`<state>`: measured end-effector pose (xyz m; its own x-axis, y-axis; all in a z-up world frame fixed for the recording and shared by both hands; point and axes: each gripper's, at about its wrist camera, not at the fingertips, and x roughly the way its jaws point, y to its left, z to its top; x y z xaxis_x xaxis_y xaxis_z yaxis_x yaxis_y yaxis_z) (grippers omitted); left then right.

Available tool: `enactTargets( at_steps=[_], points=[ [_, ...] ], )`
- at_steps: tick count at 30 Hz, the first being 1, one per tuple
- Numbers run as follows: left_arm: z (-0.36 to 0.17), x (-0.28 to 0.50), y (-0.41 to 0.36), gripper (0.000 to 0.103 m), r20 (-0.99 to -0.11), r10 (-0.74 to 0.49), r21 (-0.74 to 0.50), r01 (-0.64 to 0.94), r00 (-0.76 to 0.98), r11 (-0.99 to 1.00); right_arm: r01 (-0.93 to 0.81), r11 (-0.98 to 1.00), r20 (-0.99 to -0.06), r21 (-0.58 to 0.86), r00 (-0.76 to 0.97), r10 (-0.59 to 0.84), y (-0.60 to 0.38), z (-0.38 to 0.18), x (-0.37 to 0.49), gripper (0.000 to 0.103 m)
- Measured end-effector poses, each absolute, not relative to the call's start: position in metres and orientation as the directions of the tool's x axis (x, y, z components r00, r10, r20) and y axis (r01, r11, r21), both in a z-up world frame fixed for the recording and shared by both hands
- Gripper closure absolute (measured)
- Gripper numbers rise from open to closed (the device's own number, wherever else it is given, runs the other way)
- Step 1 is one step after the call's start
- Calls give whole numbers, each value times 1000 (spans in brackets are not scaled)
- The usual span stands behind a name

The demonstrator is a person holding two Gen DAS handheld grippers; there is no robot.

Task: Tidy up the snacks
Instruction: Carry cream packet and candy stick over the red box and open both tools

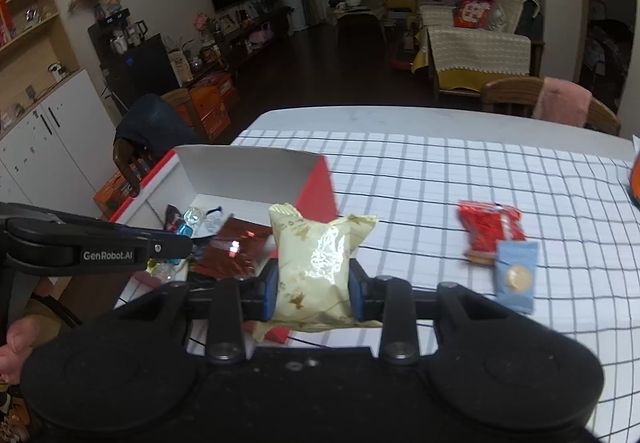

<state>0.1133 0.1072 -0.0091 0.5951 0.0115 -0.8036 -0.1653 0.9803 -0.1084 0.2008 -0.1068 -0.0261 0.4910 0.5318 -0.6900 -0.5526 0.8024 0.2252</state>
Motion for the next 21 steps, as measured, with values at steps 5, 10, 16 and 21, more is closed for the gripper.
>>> enactTargets(
  at_steps=[5,10,16,21],
  points=[
    [-12,111,145,91,-804,28,-103,-185,593,977,-553,809,-698,200,499,513,-70,-28,201,71],
    [-20,112,180,91,-808,49,-90,-206,587,974,-544,816,-716,197,489,499,-37,-34,208,71],
    [-38,121,219,91,-830,69,-75,-234,553,969,-544,817,-752,190,455,478,4,-52,217,71],
    [-56,127,240,91,-844,70,-60,-224,531,973,-577,803,-771,146,442,458,44,-65,220,71]
  ],
)
